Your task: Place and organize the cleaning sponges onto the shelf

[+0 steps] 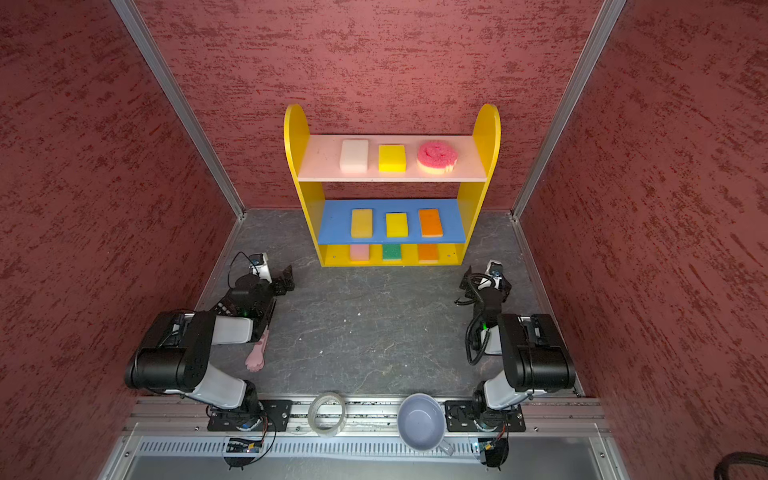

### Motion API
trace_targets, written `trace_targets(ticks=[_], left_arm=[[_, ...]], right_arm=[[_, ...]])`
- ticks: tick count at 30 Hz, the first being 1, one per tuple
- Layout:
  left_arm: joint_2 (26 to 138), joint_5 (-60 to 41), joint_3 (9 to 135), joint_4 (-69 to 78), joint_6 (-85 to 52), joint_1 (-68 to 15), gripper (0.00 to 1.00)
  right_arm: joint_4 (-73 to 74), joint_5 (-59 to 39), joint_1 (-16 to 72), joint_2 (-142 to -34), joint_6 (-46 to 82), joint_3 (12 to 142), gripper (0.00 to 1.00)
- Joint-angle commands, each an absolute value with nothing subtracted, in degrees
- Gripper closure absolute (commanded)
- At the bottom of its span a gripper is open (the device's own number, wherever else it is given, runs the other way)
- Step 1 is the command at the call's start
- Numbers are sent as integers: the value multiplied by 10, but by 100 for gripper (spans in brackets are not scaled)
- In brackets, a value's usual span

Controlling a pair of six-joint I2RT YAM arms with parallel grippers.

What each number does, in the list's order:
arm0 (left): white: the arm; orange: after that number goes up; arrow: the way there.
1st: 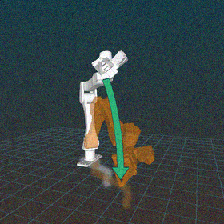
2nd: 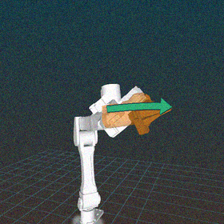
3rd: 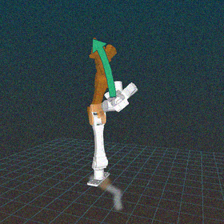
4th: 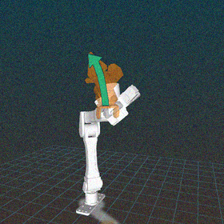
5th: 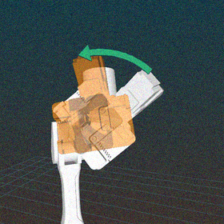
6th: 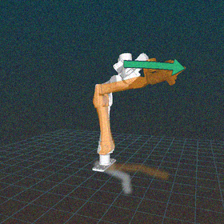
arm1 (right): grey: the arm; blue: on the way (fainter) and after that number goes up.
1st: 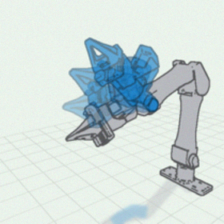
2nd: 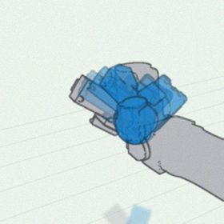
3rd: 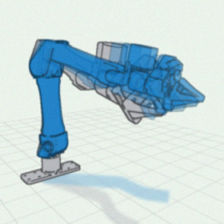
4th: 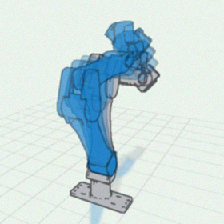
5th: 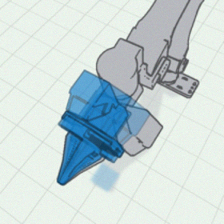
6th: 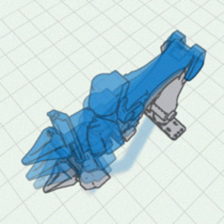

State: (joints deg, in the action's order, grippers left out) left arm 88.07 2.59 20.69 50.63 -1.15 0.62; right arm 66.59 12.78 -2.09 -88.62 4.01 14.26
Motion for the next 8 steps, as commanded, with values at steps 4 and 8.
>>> trace_targets(ticks=[4,8], left_arm=[[879,31,212,521,-3,7,1],[880,31,212,522,-3,7,1]], right_arm=[[656,67,-25,-890,24,166,1],[665,68,-24,-887,22,160,1]])
